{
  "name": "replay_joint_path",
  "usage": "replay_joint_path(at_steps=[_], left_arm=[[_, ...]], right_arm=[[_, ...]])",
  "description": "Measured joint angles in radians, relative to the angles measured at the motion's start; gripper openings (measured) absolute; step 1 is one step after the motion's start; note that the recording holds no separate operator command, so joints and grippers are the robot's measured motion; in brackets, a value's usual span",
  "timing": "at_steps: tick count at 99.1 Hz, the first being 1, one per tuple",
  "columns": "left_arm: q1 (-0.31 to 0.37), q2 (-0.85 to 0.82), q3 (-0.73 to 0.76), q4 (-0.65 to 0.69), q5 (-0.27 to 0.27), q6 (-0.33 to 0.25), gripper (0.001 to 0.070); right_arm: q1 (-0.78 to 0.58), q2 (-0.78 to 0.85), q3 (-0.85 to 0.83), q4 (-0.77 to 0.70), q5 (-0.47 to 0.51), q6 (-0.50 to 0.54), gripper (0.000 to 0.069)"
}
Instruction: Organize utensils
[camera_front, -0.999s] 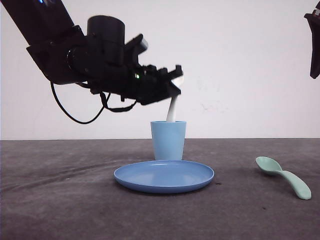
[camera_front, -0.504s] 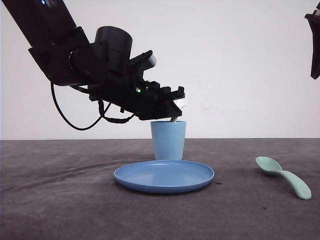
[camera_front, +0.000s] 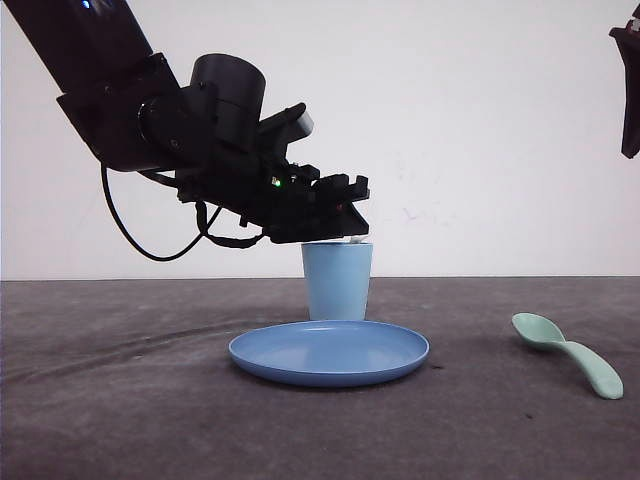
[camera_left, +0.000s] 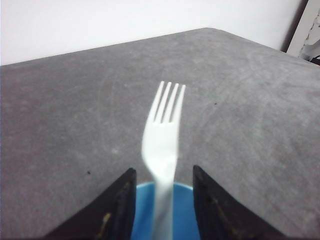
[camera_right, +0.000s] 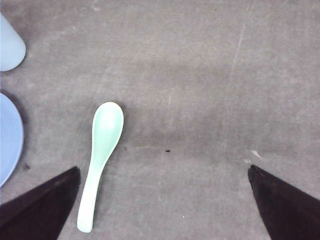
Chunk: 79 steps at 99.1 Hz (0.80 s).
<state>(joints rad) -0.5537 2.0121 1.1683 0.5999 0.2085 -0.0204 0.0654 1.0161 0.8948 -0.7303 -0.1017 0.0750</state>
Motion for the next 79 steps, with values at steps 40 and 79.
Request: replay_joint_path(at_steps=[40, 79], left_arm=[[0.083, -0.394, 0.001, -0.443, 0.000, -0.018, 0.0199], [0.312, -0.686, 0.001, -0.853, -0.055, -0.032, 0.0199]], right_arm=[[0.053, 0.153, 0.000, 0.031, -0.011, 0.011, 0.0679], [0.202, 0.402, 0.000, 0.200, -0.008, 0.074, 0.0679]])
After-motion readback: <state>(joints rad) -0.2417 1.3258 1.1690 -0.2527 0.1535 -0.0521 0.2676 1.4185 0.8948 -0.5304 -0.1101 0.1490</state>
